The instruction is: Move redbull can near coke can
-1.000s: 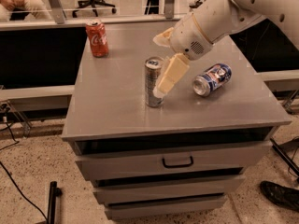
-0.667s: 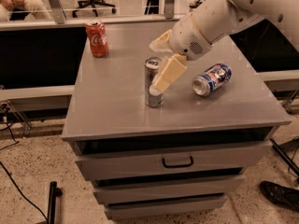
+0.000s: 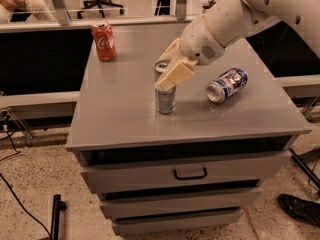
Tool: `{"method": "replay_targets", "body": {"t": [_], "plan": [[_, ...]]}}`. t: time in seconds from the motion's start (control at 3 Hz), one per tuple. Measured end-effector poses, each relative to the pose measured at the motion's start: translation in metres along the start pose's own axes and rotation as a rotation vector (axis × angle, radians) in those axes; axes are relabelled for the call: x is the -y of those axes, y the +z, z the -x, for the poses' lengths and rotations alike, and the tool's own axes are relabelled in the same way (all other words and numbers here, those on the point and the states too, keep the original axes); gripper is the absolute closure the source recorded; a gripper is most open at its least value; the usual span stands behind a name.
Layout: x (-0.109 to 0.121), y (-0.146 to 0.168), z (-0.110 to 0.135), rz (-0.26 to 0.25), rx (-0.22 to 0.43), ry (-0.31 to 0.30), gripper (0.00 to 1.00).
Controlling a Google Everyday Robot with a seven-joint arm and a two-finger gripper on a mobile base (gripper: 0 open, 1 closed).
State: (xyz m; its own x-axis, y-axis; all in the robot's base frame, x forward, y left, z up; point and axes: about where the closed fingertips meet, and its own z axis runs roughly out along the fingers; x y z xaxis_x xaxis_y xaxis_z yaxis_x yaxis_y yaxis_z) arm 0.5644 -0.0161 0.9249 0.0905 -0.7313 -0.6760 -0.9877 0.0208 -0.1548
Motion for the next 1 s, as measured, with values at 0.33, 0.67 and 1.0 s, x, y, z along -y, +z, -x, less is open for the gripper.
{"method": "replay_targets", "body": {"t": [0.33,0.67,1.0], "plan": [[-0.0007,0.0023,0.0013,0.004,0.0,-0.002,0.94],[-0.0001,0.0033,0.0042,0.006,0.01,-0.009,1.0],[0.0015,0.0031,0.0084,0.005,0.027,-0.019,1.0]]}}
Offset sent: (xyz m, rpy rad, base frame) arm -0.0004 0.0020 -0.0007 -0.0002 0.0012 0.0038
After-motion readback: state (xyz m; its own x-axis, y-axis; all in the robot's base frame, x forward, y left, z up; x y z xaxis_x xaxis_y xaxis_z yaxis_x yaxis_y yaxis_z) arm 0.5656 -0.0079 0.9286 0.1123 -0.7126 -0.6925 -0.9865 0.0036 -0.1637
